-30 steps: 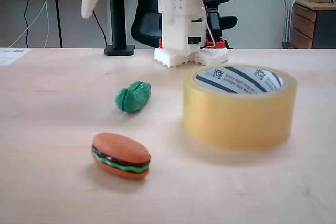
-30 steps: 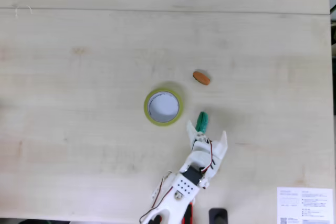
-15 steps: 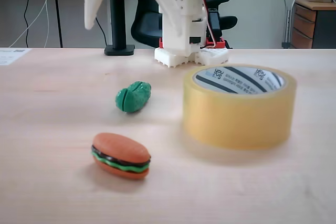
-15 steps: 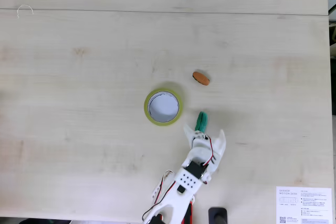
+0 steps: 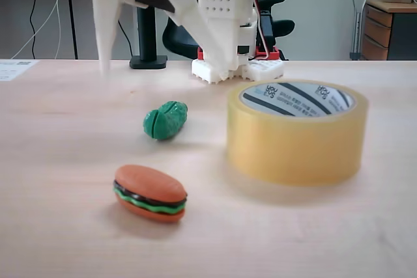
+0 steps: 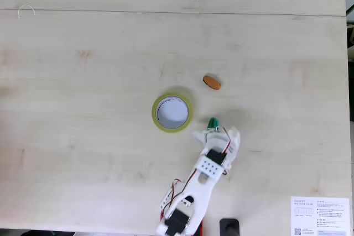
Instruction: Grasp a cucumber and put it in the hole.
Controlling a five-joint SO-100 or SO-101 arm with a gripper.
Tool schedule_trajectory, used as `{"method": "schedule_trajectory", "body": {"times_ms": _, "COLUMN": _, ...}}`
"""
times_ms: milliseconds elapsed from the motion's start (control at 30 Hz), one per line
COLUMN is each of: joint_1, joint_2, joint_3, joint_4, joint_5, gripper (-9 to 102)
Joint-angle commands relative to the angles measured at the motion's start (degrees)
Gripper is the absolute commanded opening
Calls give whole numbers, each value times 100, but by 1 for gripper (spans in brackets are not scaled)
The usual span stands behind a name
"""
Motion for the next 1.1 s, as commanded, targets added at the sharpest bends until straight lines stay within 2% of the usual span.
{"method": "schedule_trajectory", "body": {"times_ms": 0, "joint_1": -44, "joint_2": -220, "joint_3": -457, "joint_4": -299, "joint_5": -44, "gripper": 49}}
{"method": "schedule_trajectory", "body": {"times_ms": 200, "joint_1": -53, "joint_2": -756, "joint_3": -510, "joint_4": -677, "joint_5": -44, "gripper": 49}}
{"method": "schedule_trajectory", "body": {"times_ms": 833, "joint_1": -229, "joint_2": -1635, "joint_3": -712, "joint_4": -686, "joint_5": -44, "gripper": 43}}
{"method": "schedule_trajectory", "body": {"times_ms": 1067, "joint_1": -281, "joint_2": -1863, "joint_3": -712, "joint_4": -686, "joint_5": -44, "gripper": 36}}
